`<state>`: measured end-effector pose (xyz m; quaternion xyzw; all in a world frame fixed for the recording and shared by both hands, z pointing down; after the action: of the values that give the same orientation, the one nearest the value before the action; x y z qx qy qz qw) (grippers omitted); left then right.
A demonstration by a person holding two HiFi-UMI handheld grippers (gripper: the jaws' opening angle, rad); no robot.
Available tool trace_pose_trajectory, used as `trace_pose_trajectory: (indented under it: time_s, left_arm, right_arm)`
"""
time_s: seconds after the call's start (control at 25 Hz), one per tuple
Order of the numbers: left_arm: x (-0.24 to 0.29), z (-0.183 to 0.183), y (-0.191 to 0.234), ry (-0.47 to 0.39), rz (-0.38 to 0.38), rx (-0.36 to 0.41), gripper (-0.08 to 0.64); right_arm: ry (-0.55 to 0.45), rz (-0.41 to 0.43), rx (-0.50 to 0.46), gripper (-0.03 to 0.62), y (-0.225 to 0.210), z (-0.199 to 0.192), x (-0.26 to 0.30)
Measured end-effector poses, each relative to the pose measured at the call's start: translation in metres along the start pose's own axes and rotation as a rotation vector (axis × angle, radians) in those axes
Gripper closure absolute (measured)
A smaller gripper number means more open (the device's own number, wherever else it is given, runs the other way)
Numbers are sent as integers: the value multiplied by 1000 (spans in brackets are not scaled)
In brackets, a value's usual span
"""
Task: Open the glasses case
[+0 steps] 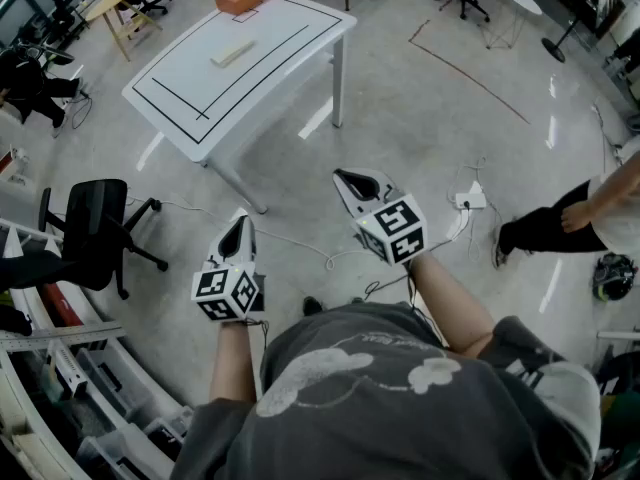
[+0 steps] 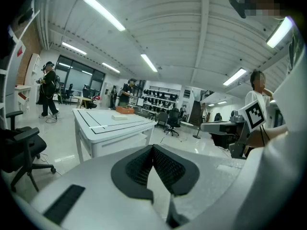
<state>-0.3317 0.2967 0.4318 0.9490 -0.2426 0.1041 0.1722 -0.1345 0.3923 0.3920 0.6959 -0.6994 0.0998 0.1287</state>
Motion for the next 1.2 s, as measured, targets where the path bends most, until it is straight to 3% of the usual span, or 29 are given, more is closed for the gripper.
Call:
trace_pose_trajectory:
  time_s: [0.44, 0.8, 1.2]
  left_arm:
    - [-2, -6, 27, 19, -31, -31, 558]
    - [3, -10, 59, 42, -71, -40, 558]
    - [27, 4, 80, 37, -50, -42, 558]
  right_arm:
    - [21, -20, -4, 592, 19, 4, 26]
    - [-17, 21, -18, 592, 47, 2, 48]
    - [-20, -36, 40, 592, 13, 2, 73]
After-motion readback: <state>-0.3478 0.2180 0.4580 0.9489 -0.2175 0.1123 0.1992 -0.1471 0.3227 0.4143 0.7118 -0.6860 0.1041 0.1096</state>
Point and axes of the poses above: the fingertips, and each gripper's own axes: x forward along the fingers, y to its left, z out of its top, the point moved 3 cm from there along -x, backward along the fingers, and after that the axes turned 1 degree about -x, right-handed, at the moved point
